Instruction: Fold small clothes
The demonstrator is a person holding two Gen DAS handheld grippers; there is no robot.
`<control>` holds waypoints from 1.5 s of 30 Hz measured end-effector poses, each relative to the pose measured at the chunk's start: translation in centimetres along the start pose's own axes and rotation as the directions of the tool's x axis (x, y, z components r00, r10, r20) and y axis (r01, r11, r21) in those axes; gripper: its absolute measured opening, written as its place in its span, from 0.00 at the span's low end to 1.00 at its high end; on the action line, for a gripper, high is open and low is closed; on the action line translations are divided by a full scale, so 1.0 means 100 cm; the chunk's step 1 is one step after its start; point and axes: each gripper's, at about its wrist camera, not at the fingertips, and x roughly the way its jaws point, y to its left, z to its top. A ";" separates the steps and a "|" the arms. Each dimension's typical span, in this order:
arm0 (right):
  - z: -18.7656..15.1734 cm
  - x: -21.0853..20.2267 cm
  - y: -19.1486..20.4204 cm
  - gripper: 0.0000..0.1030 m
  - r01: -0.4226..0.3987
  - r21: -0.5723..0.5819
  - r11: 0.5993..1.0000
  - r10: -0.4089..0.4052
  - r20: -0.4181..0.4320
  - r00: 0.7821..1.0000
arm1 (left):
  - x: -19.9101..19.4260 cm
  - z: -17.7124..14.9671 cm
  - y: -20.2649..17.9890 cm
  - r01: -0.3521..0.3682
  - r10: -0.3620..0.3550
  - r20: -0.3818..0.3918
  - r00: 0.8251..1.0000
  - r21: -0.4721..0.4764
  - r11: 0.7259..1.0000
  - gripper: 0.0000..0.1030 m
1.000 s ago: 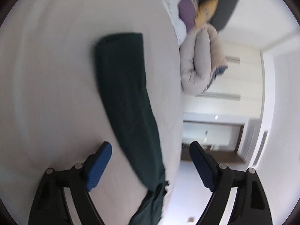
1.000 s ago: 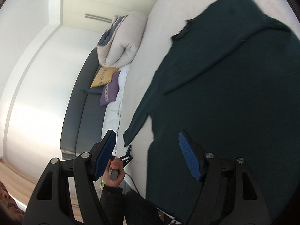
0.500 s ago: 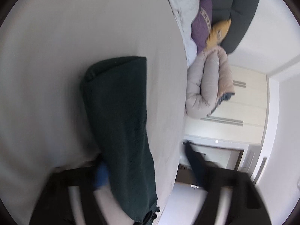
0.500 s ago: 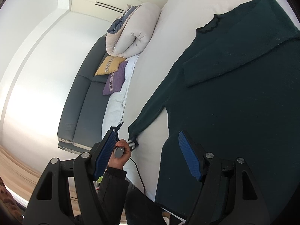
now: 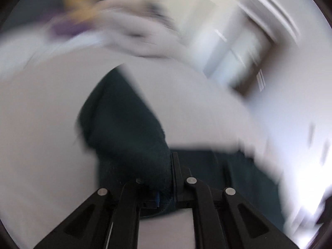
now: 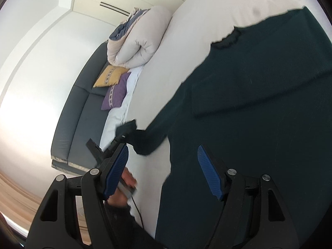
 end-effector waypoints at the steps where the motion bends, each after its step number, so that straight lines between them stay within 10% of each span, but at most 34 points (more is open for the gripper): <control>1: 0.010 0.007 -0.002 0.67 0.007 0.012 1.000 -0.007 -0.004 1.000 | 0.008 -0.009 -0.024 -0.015 0.017 -0.020 1.000 0.096 0.995 0.08; 3: 0.027 0.028 -0.009 0.67 0.015 0.054 0.998 -0.013 -0.032 0.999 | 0.025 -0.037 -0.070 -0.030 0.047 -0.054 0.997 0.285 0.958 0.08; 8: 0.056 0.084 -0.032 0.67 0.000 0.176 0.984 0.014 -0.079 0.997 | 0.039 -0.072 -0.109 -0.047 0.084 -0.072 0.994 0.418 0.907 0.08; 20: 0.038 0.212 -0.071 0.67 -0.054 0.454 0.890 0.184 -0.247 0.951 | 0.037 -0.064 -0.095 -0.059 0.080 -0.048 0.996 0.349 0.935 0.08; 22: 0.030 0.224 -0.074 0.61 -0.066 0.470 0.880 0.199 -0.239 0.950 | 0.037 -0.064 -0.095 -0.056 0.077 -0.049 0.996 0.344 0.937 0.08; 24: 0.030 0.232 -0.073 0.28 -0.071 0.450 0.890 0.196 -0.237 0.951 | 0.037 -0.064 -0.094 -0.055 0.076 -0.049 0.996 0.340 0.939 0.08; 27: 0.034 0.232 -0.062 0.08 -0.048 0.361 0.931 0.138 -0.228 0.964 | 0.038 -0.061 -0.092 -0.039 0.061 -0.055 0.997 0.327 0.944 0.09; 32: 0.063 0.201 -0.026 0.07 0.042 0.126 0.991 -0.020 -0.174 0.985 | 0.024 -0.055 -0.091 0.003 0.006 -0.027 1.000 0.301 0.954 0.72; 35: 0.087 0.166 -0.004 0.07 0.145 -0.050 0.988 -0.150 -0.120 0.981 | 0.002 -0.044 -0.084 0.030 -0.047 0.053 0.998 0.277 0.960 0.79; 45: 0.157 0.094 -0.044 0.07 0.532 -0.206 0.821 -0.534 0.052 0.844 | 0.030 -0.014 -0.017 0.096 -0.096 -0.017 0.995 -0.005 0.995 0.28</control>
